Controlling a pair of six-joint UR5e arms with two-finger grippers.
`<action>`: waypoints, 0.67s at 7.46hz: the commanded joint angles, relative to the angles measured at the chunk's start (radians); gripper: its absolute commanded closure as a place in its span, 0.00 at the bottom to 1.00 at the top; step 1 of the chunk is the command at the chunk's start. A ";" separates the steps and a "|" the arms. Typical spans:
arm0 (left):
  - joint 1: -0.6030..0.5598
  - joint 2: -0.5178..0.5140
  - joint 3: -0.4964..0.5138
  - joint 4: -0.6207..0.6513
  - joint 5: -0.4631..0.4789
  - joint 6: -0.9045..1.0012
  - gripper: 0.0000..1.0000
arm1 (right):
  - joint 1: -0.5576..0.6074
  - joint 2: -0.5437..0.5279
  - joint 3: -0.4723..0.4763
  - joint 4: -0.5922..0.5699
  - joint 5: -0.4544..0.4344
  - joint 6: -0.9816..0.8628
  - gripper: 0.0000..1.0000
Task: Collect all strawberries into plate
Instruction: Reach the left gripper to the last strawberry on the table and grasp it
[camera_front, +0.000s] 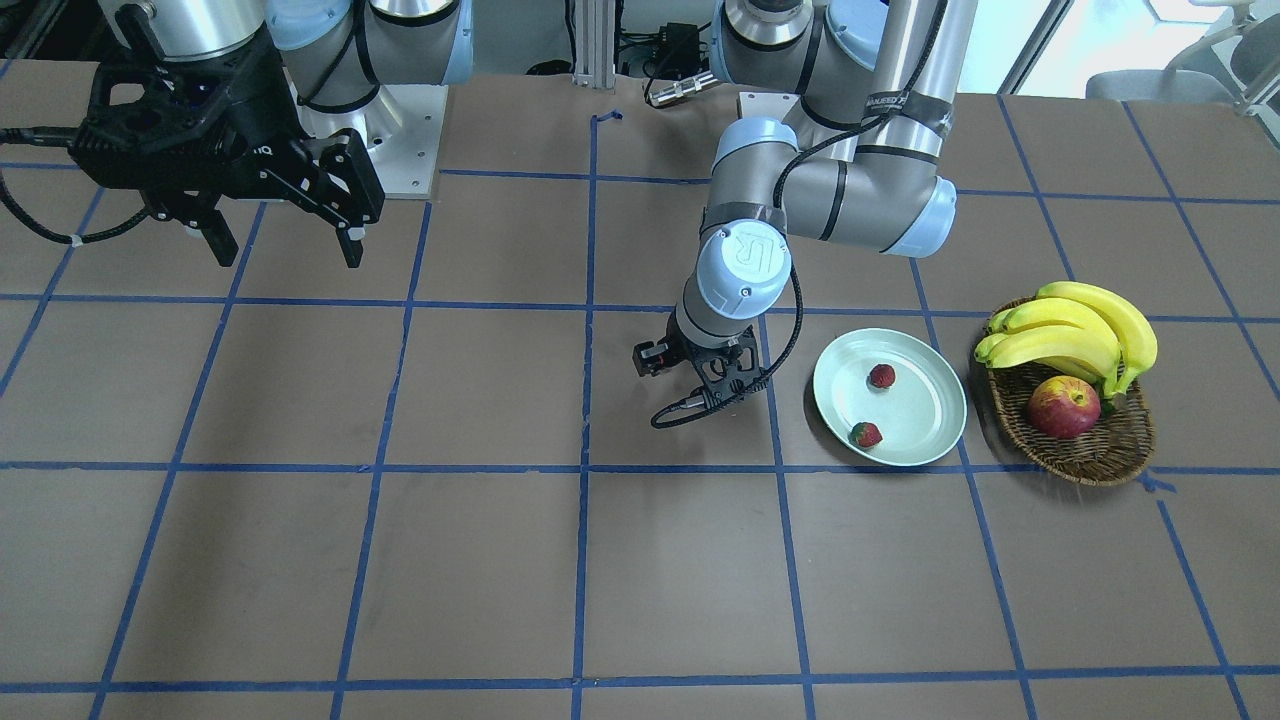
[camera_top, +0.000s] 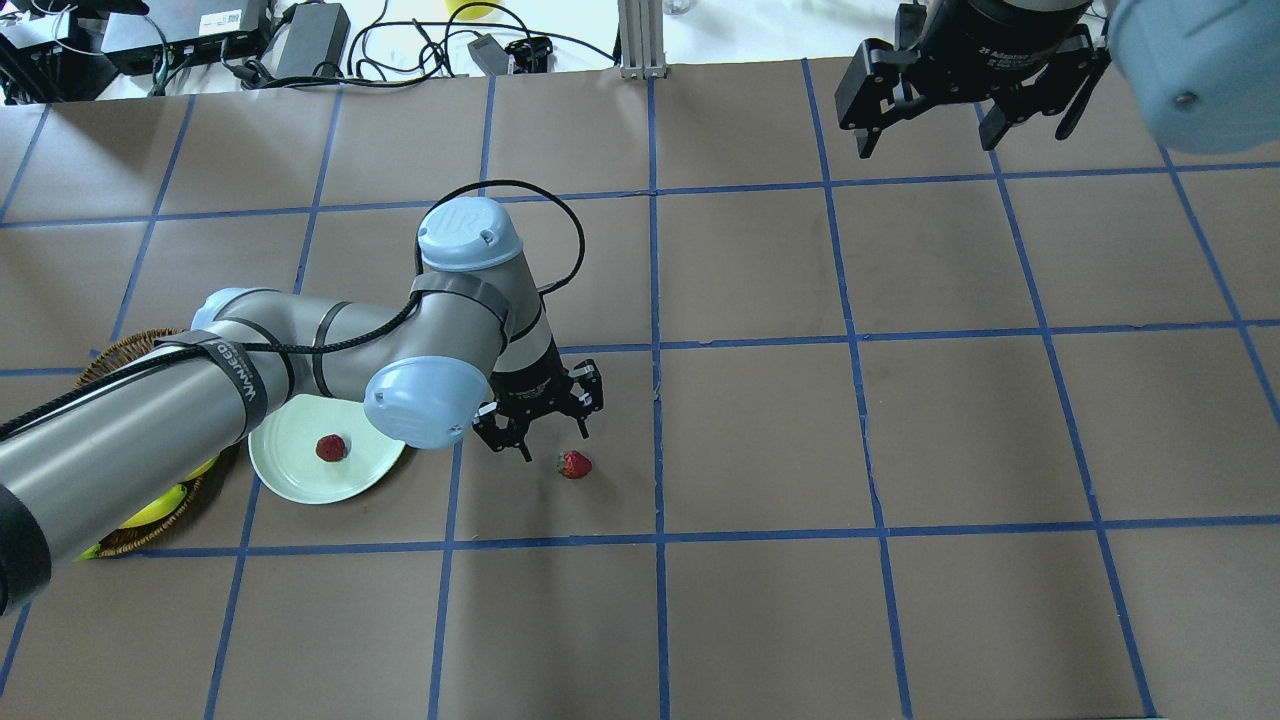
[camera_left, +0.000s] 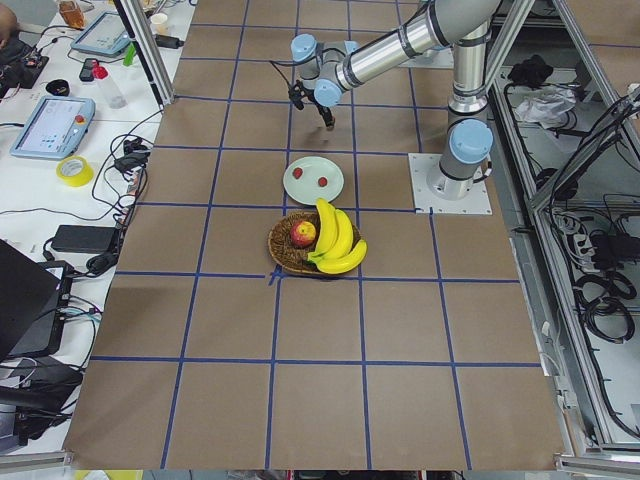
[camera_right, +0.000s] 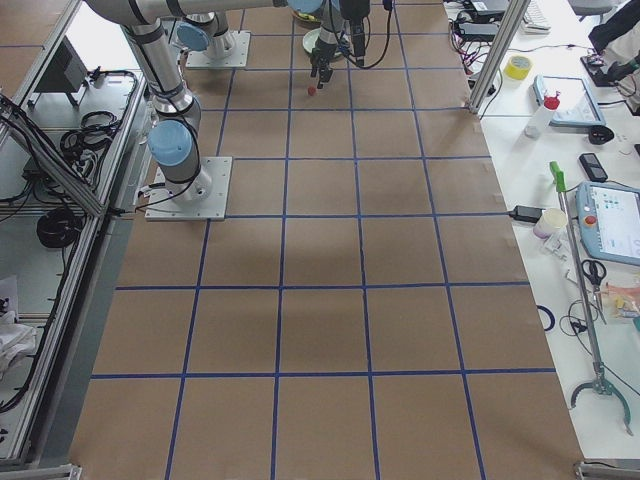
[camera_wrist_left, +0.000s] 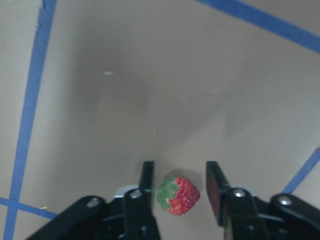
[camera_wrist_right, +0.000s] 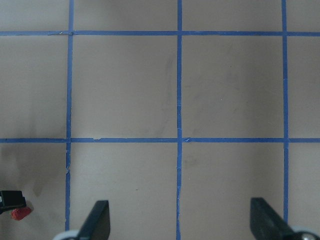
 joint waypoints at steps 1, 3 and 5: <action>-0.011 -0.008 -0.016 0.004 -0.002 0.003 0.09 | 0.000 0.000 0.000 0.000 0.000 0.000 0.00; -0.014 -0.011 -0.016 0.004 -0.008 -0.001 0.68 | 0.000 0.000 0.000 0.000 0.000 0.000 0.00; -0.014 -0.013 -0.019 0.003 -0.045 -0.003 1.00 | 0.000 0.000 0.000 0.000 0.000 0.000 0.00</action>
